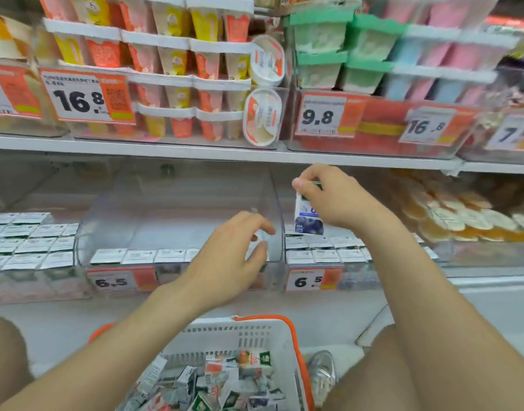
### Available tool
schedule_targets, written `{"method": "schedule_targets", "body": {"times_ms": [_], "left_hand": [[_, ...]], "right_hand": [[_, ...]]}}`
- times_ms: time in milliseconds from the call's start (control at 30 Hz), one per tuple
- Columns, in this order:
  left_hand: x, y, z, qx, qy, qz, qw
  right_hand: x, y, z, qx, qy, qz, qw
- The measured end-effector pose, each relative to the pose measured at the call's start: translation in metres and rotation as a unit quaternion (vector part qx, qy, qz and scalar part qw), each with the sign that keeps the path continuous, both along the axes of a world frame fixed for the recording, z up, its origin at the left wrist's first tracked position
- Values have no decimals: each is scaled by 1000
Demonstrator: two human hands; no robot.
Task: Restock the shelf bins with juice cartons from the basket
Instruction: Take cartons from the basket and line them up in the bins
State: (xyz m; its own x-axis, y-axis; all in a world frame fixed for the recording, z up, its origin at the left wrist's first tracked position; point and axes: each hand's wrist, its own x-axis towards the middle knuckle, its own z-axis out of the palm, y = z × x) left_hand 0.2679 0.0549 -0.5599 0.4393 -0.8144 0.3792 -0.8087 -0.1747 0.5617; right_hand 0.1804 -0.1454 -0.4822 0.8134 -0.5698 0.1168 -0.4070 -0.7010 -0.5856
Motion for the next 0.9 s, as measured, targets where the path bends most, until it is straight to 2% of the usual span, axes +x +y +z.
{"method": "schedule_targets", "body": {"times_ms": [67,167,267,433,600,700,767,833,900], "left_hand": [[-6,-10,-15,53,-68,-30,996],[-11,-19,-31,92,-139,-24,986],[-13,-25,-36,86,-155,-11,984],[-11,-28,-38,75,-164,-4,984],[-8,-25,-41,74,-159,-22,984],[-5,-19,-43,83,-168,-38,982],[-6,-12,-44,77,-166,-44,982],[-10,-4,-43,37,-157,-30,986],[-15,5,-43,-21,-154,-2,988]], "right_hand": [[-8,-20,-9,-44,20,-20,999],[-9,-42,-24,-98,66,-8,993],[-3,-55,-38,-68,89,5,994],[8,-62,-52,-59,183,78,978],[13,-64,-61,-41,271,87,958],[15,-63,-62,-11,281,74,957],[14,-58,-59,-30,286,64,956],[10,-48,-50,-83,231,49,968],[0,-25,-36,-136,127,53,981]]}}
